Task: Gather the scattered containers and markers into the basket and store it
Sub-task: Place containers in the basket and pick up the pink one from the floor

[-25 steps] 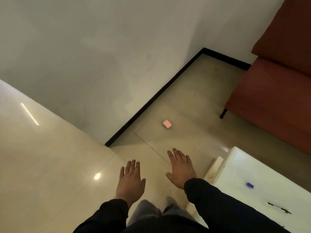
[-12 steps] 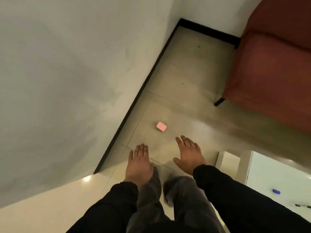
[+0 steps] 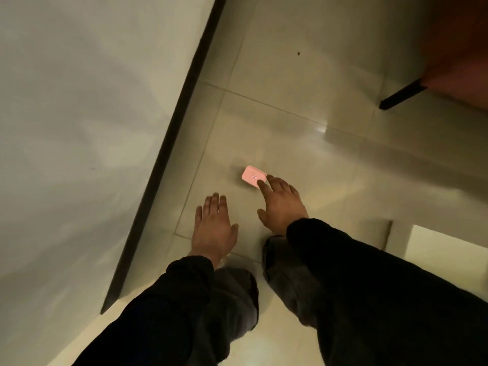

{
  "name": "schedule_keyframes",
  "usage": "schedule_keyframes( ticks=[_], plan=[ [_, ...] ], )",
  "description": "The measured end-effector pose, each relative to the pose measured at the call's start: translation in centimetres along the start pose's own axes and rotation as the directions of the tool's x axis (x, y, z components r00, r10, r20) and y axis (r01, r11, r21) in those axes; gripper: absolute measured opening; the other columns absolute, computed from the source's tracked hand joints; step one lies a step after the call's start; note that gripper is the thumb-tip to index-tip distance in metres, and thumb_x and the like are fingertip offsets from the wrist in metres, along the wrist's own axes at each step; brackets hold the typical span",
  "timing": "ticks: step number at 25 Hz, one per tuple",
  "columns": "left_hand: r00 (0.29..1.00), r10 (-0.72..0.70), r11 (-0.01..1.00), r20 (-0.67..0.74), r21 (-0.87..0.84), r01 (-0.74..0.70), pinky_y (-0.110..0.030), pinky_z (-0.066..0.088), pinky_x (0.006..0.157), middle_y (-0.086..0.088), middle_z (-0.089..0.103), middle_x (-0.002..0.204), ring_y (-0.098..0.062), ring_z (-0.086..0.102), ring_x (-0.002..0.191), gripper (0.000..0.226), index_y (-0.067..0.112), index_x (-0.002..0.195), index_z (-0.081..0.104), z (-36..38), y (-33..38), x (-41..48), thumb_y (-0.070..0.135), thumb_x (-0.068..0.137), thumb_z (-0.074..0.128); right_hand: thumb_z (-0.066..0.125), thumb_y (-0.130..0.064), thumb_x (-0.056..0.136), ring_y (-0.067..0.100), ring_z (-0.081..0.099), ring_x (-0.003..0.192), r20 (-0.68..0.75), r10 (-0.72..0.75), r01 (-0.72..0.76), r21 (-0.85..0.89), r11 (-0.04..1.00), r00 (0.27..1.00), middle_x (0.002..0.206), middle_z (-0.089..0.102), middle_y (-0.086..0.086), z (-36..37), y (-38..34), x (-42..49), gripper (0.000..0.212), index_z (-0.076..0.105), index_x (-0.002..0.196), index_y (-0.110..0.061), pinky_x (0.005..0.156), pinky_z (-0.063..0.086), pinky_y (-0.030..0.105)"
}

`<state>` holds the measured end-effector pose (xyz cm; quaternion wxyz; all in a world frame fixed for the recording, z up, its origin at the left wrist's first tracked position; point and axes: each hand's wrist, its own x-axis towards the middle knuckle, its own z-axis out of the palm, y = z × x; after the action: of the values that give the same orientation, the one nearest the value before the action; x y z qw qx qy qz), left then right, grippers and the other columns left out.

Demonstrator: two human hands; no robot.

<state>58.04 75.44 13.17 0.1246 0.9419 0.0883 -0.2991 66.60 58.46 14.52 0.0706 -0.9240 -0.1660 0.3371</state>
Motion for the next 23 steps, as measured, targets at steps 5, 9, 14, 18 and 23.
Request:
schedule_keyframes(
  ticks=[5, 9, 14, 18, 23],
  plan=[
    [0.999, -0.002, 0.999, 0.037, 0.053, 0.0, -0.048, 0.007, 0.121, -0.014, 0.001, 0.163, -0.03, -0.001, 0.15, 0.089, 0.008, 0.154, 0.005, 13.2, -2.3, 12.7, 0.049, 0.092, 0.055, 0.06, -0.019, 0.088, 0.036, 0.01, 0.152, -0.018, -0.027, 0.026, -0.04, 0.999, 0.999, 0.166, 0.01, 0.014, 12.4, 3.9, 14.0, 0.085, 0.013, 0.158, -0.025, 0.123, 0.014, 0.05],
    [1.0, 0.001, 0.994, 0.013, 0.108, -0.003, -0.048, 0.001, 0.12, -0.015, -0.006, 0.163, -0.031, -0.006, 0.15, 0.104, 0.01, 0.154, 0.002, 18.0, -3.2, 16.5, 0.056, 0.084, 0.063, 0.057, -0.013, 0.087, 0.04, 0.02, 0.147, -0.022, -0.018, 0.016, -0.072, 0.997, 1.0, 0.164, 0.012, 0.016, 16.3, 5.2, 17.8, 0.085, 0.013, 0.158, -0.028, 0.116, 0.029, 0.053],
    [0.999, -0.001, 0.985, 0.04, 0.172, -0.006, -0.052, 0.01, 0.12, -0.017, -0.005, 0.162, -0.033, -0.004, 0.149, 0.103, 0.008, 0.154, 0.001, 17.8, -3.2, 16.3, 0.05, 0.086, 0.066, 0.048, -0.006, 0.089, 0.039, 0.039, 0.13, -0.076, -0.023, 0.023, -0.006, 1.0, 0.997, 0.152, 0.032, 0.015, 15.6, 5.1, 16.5, 0.074, 0.02, 0.156, -0.023, 0.101, 0.043, 0.049],
    [0.998, 0.01, 0.989, 0.055, 0.148, -0.018, -0.05, 0.008, 0.121, -0.017, -0.004, 0.162, -0.033, -0.003, 0.149, 0.095, 0.008, 0.154, 0.003, 11.3, -0.3, 10.5, 0.051, 0.09, 0.058, 0.055, -0.002, 0.083, 0.037, 0.042, 0.127, -0.084, 0.033, -0.03, 0.044, 0.999, 0.996, 0.148, 0.036, 0.014, 10.5, 4.5, 9.6, 0.084, 0.019, 0.155, -0.024, 0.098, 0.046, 0.049],
    [0.99, 0.113, 0.985, 0.082, 0.118, -0.122, -0.048, 0.008, 0.121, -0.014, -0.005, 0.163, -0.029, -0.003, 0.15, 0.085, 0.009, 0.154, 0.003, -1.3, 5.9, -3.0, 0.048, 0.095, 0.05, 0.059, -0.002, 0.082, 0.035, 0.044, 0.125, -0.136, 0.126, -0.11, 0.119, 0.987, 0.983, 0.145, 0.039, 0.012, -0.9, 2.3, -5.7, 0.086, 0.019, 0.155, -0.025, 0.098, 0.048, 0.049]
  ],
)
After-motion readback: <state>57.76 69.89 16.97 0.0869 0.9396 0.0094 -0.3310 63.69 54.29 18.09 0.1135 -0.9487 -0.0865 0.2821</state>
